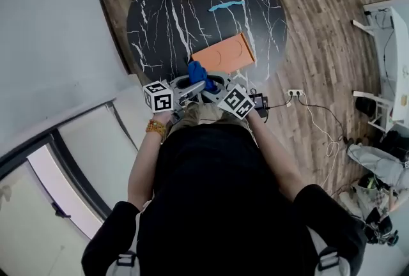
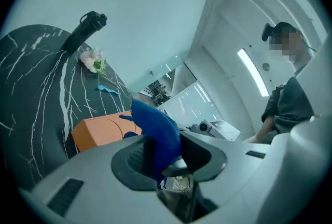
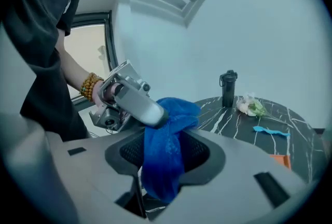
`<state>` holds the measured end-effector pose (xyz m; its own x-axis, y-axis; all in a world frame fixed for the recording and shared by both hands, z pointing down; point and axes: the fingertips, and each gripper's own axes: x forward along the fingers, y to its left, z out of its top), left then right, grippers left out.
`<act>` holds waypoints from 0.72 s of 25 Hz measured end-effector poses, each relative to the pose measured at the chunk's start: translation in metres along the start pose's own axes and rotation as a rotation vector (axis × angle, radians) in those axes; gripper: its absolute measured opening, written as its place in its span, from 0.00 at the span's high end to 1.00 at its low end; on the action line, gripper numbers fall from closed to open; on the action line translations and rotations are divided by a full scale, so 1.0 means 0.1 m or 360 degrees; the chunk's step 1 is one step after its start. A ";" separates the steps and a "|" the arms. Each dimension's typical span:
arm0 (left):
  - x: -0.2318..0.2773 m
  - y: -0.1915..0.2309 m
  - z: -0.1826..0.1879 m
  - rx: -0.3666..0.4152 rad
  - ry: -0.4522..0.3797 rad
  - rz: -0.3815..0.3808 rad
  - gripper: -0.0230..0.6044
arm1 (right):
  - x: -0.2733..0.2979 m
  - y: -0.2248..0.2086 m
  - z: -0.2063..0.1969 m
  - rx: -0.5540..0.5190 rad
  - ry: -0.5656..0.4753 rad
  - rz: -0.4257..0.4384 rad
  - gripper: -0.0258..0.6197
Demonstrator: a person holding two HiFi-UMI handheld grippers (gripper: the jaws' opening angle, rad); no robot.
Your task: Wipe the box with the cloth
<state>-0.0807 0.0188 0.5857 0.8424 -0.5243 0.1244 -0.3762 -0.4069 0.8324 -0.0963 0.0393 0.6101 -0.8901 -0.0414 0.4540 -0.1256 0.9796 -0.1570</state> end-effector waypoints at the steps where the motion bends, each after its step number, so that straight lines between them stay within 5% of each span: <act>1: 0.00 0.02 -0.01 -0.0028 -0.0030 0.0039 0.77 | -0.04 -0.01 -0.04 -0.0020 0.0034 0.0048 0.72; 4: 0.01 0.15 -0.10 -0.0071 -0.0055 0.0231 0.70 | -0.24 -0.33 -0.25 -0.0270 0.0294 0.0116 0.79; 8: -0.07 0.58 -0.36 -0.0090 0.0003 0.0743 0.71 | -0.22 -1.22 -0.40 -0.0910 0.0695 0.0252 0.80; 11: -0.04 0.86 -0.56 -0.0177 -0.0010 0.1017 0.66 | 0.21 -1.59 -0.32 -0.1276 0.0847 0.0504 0.80; 18: 0.05 1.17 -0.63 -0.0358 -0.0242 0.1347 0.64 | 0.83 -1.62 -0.62 -0.1981 0.1086 0.1166 0.80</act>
<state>-0.0960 0.0156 0.7181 0.2499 -0.6827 0.6867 -0.7515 0.3104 0.5821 -0.1227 -0.1109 0.7272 -0.1979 0.2456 0.9489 0.9452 0.3042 0.1184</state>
